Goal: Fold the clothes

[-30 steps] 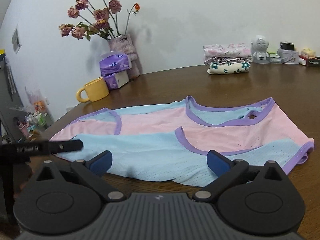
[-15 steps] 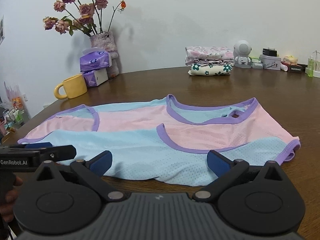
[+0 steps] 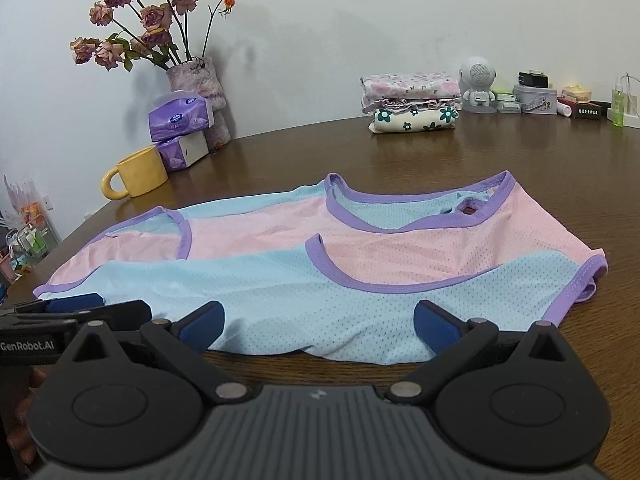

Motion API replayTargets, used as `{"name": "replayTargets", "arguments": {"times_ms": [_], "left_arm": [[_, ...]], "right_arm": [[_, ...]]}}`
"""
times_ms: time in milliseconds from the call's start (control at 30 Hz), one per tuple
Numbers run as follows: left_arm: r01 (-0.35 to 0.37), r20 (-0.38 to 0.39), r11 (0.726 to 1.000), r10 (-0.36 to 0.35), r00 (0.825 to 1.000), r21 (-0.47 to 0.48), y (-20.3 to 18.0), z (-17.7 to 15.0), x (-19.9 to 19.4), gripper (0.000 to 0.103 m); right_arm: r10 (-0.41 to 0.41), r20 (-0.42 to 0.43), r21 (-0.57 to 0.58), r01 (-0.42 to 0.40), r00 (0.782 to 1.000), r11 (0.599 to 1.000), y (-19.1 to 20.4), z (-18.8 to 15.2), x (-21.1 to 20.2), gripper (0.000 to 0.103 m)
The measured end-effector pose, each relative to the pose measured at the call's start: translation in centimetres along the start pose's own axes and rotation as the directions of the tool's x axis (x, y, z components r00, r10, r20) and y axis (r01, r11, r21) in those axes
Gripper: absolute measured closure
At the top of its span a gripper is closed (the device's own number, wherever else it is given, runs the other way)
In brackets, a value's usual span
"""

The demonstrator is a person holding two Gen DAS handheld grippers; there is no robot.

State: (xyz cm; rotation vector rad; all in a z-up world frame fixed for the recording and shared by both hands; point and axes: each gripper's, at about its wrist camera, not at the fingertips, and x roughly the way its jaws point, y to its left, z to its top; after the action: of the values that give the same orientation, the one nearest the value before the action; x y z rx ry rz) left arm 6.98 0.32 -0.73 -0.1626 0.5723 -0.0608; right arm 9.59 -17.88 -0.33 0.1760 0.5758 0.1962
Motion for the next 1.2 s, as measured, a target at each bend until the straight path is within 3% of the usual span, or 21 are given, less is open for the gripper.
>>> {"name": "replayTargets", "arguments": {"times_ms": [1200], "left_arm": [[0.012,0.000,1.000,-0.012,1.000,-0.011,0.12,0.00,-0.05,0.004]], "right_arm": [[0.003,0.010,0.034,-0.003,1.000,0.999,-0.58,-0.15,0.03,0.001]]}}
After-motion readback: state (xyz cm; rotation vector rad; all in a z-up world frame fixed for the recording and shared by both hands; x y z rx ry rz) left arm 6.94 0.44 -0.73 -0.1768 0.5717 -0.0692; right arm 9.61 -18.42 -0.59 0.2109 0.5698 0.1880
